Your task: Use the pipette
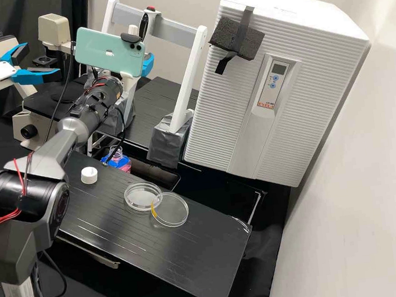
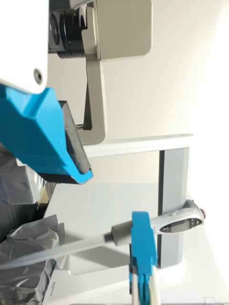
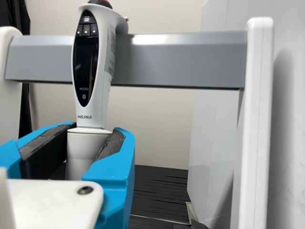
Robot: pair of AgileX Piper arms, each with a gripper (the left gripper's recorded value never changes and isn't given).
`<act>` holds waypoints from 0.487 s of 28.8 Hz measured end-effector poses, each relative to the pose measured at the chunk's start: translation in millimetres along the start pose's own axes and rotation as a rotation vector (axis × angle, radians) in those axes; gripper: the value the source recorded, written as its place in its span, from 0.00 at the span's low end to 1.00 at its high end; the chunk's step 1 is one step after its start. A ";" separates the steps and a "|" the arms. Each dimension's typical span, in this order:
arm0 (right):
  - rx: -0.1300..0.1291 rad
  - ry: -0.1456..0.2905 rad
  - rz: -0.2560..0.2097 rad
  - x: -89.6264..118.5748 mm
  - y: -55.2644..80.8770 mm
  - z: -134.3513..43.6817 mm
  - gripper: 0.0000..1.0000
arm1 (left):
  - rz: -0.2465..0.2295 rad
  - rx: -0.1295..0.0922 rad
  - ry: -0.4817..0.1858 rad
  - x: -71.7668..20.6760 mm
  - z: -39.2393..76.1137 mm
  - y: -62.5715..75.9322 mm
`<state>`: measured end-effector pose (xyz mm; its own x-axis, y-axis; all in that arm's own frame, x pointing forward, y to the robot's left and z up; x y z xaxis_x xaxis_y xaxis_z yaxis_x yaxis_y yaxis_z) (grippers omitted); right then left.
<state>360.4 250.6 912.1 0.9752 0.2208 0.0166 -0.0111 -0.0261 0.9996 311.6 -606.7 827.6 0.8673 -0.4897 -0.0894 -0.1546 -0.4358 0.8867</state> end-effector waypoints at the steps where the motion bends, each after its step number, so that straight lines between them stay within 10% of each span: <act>1: 0.000 0.000 0.003 -0.3 1.1 0.0 0.00 | 0.000 0.000 0.000 -0.3 0.0 -0.4; 14: 0.036 0.055 0.107 -22.2 18.0 -11.4 0.00 | -0.008 -0.021 -0.007 -1.4 0.4 -2.2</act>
<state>336.0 256.3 930.0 0.9552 0.2682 0.1253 -0.1055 -0.0873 0.9906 310.5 -605.3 825.5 0.8653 -0.4913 -0.0994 -0.1378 -0.4237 0.8953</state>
